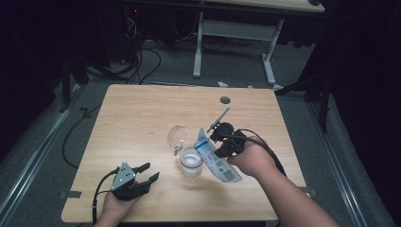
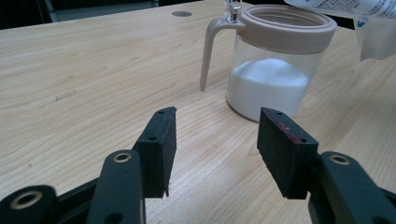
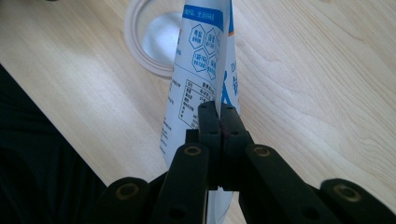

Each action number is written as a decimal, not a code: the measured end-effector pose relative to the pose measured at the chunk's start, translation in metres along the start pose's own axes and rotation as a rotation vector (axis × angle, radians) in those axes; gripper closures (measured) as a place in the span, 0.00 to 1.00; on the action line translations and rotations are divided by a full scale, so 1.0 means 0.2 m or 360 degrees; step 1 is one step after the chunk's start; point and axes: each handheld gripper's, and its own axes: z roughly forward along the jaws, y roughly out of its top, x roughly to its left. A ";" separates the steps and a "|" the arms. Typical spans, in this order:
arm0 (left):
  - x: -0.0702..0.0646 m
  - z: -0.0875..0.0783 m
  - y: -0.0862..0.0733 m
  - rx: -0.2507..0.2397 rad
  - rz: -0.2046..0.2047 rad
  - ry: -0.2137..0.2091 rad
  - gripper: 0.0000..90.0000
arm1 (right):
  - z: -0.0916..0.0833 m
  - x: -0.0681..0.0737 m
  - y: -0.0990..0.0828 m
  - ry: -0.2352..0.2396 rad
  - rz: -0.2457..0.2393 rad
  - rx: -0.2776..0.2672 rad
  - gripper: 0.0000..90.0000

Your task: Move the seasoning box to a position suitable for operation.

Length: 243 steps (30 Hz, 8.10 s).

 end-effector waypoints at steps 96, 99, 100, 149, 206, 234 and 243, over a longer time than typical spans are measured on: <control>-0.01 -0.01 -0.01 0.0015 -0.0044 0.0000 0.51 | 0.20 -0.35 -0.60 -0.0339 0.0490 -0.0931 1.00; 0.00 0.00 -0.01 0.0018 -0.0043 0.0000 0.51 | 0.21 -0.35 -0.62 -0.0346 0.0510 -0.1001 1.00; 0.00 -0.01 -0.01 0.0020 -0.0040 0.0001 0.51 | 0.21 -0.35 -0.63 -0.0351 0.0512 -0.1017 1.00; 0.04 -0.10 0.03 -0.0088 0.0077 0.0134 0.51 | 0.46 -0.40 -0.91 -0.0474 0.0660 -0.1653 1.00; 0.06 -0.06 0.04 0.0020 0.0022 0.0212 0.47 | 0.54 -0.33 -0.90 -0.0572 0.0684 -0.1447 0.56; 0.04 0.05 0.01 0.0059 0.0018 0.0181 0.50 | 0.52 -0.17 -1.00 -0.0649 0.0624 -0.1324 0.59; 0.04 0.04 0.01 0.0022 0.0056 0.0174 0.55 | 0.54 -0.11 -0.97 -0.0595 0.0562 -0.1293 0.62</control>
